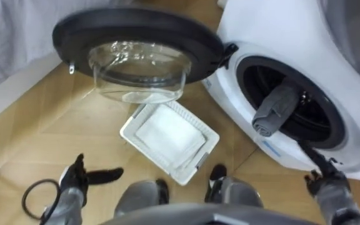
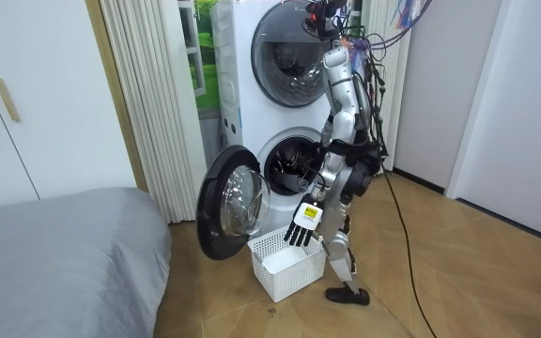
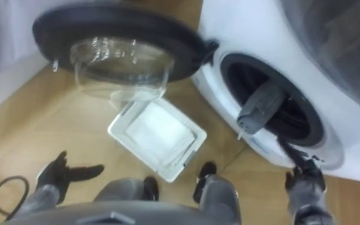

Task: Put towel into washing machine

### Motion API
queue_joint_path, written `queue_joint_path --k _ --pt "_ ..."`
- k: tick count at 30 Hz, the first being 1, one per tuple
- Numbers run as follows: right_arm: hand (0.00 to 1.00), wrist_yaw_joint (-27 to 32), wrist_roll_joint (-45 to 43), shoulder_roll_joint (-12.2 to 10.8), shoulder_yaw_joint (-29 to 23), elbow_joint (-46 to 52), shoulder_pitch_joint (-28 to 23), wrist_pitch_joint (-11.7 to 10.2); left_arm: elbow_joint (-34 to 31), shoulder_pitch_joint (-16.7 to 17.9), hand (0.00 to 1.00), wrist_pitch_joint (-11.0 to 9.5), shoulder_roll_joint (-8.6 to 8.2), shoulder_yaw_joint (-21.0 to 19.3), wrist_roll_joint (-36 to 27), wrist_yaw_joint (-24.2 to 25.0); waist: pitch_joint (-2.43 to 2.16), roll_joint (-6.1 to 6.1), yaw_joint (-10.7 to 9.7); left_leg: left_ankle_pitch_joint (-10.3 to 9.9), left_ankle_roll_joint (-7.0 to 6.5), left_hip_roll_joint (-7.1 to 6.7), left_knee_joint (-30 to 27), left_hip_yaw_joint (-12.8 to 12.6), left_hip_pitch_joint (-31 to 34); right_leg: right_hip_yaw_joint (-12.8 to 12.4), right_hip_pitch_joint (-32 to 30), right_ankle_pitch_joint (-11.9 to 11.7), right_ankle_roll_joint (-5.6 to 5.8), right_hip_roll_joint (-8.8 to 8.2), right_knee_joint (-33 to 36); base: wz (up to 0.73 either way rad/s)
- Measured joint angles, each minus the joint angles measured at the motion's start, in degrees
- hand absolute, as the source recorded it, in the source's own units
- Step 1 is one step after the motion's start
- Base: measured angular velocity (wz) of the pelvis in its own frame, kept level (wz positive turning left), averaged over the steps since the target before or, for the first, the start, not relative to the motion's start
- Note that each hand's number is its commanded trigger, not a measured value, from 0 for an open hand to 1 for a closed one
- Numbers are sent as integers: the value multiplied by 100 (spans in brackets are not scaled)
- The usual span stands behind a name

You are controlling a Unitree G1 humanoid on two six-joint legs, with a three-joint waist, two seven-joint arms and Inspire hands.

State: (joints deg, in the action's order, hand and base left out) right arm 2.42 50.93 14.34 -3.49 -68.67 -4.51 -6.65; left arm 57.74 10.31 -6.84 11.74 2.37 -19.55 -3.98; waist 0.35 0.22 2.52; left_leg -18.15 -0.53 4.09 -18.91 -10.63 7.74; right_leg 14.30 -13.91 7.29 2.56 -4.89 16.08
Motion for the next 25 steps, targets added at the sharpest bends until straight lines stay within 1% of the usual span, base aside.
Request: queue_joint_path --k 1,2,4,5,6,7,9,12,16,18,19,21,23,24,25 --pt "0 -16 -233 -36 29 -29 -48 3 18 6 0 -13 -6 1 57 -12 -5 7 -13 8 15 17 67 -1 -89 1 86 -1 -1 29 -55 -5" --pt "0 -19 -596 -106 151 -30 -91 2 32 21 0 -38 -12 0 171 -23 -7 14 -23 40 65 37 198 -23 -248 -26 173 -1 -2 74 -74 -14" --pt "0 -113 -1235 -153 337 -38 -132 1 44 37 0 -75 -41 -8 388 -29 -5 25 -55 70 111 56 377 -6 -480 -38 355 1 -7 137 -197 -15" --pt "0 -158 -1684 -181 435 -43 -182 2 54 42 0 -77 -56 -7 586 -28 4 42 -64 107 140 62 483 -5 -654 -37 503 -1 -11 166 -261 -4" --pt "0 -206 -2038 -203 490 -42 -213 2 59 51 0 -79 -69 -8 786 -27 2 52 -66 142 149 66 590 -14 -802 -29 615 0 -11 185 -293 0" --pt "0 -225 -2193 -209 529 -39 -219 2 61 50 0 -79 -70 -6 884 -26 -2 57 -66 163 158 65 645 -21 -858 -29 665 0 -12 192 -322 0" --pt "0 -312 -2681 -232 808 -17 -151 4 85 50 0 -90 -70 3 1195 -34 0 54 -55 219 166 62 804 -26 -1014 -19 783 0 -12 211 -390 4" --pt "0 -540 -3121 -302 905 -59 -104 30 168 98 0 -72 -106 1 1415 -43 -1 36 -49 225 168 65 851 -21 -1180 -17 1017 -2 -15 244 -561 4" --pt "0 -798 -3434 -345 901 -91 -96 64 187 213 0 -45 -112 -25 1551 -43 10 23 -53 225 168 82 859 -3 -1300 -1 1193 -2 -15 266 -655 6" --pt "0 -917 -3495 -360 899 -271 -60 131 197 279 0 58 -117 -83 1560 -42 20 26 -63 225 168 110 912 5 -1467 -16 1387 -2 -15 306 -743 5" --pt "0 -949 -3498 -361 892 -300 -59 155 197 298 0 73 -133 -119 1559 -43 21 27 -69 226 169 115 931 8 -1522 -13 1457 -1 -15 316 -768 10" --pt "0 -1074 -3552 -363 883 -318 -57 185 220 313 0 159 -230 -228 1556 -35 28 19 -77 232 180 124 937 17 -1654 -6 1635 1 -13 331 -838 8" --pt "0 -1154 -3600 -366 889 -315 -48 188 284 275 0 175 -295 -244 1557 -11 44 14 -54 232 180 127 939 27 -1706 -6 1690 3 -12 335 -844 3" --pt "0 -1192 -3622 -367 900 -310 -46 204 314 267 0 192 -346 -347 1547 -2 46 -8 -38 232 180 127 940 28 -1723 -10 1696 3 -12 338 -843 -4" --pt "0 -1205 -3626 -372 903 -304 -40 230 325 267 0 202 -348 -392 1546 0 43 -10 -29 232 180 127 940 29 -1728 -10 1696 3 -12 341 -843 -6"
